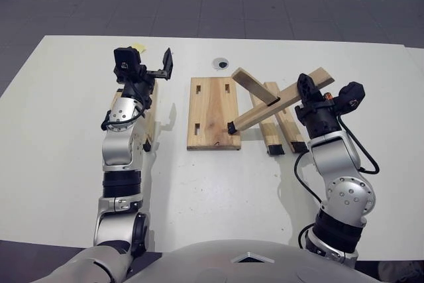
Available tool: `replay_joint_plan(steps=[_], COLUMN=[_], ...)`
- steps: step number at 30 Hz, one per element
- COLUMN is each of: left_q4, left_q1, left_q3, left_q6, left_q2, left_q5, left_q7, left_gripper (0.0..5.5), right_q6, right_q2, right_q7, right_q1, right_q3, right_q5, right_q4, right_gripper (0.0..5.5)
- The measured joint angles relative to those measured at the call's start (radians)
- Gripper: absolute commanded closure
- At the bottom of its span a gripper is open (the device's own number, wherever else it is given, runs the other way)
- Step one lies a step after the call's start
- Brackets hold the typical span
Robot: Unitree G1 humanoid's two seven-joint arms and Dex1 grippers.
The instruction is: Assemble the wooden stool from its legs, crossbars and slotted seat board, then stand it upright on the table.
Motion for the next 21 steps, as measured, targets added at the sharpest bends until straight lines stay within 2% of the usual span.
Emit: replay_joint_plan(steps=[21], left_q4=[-0.122], left_q1=[-0.071], left_q3=[0.093], left_q6=[0.12], left_q2=[-0.135], left_q5=[-0.193], left_q7=[0.158], left_gripper=[0.1], right_q6=[-0.165], right_q2=[-0.047], right_q7=[0.091], right_q1=[0.013], right_q3=[0.217], right_q5=[-0.32], right_q4=[0.007], right_gripper=[4.48])
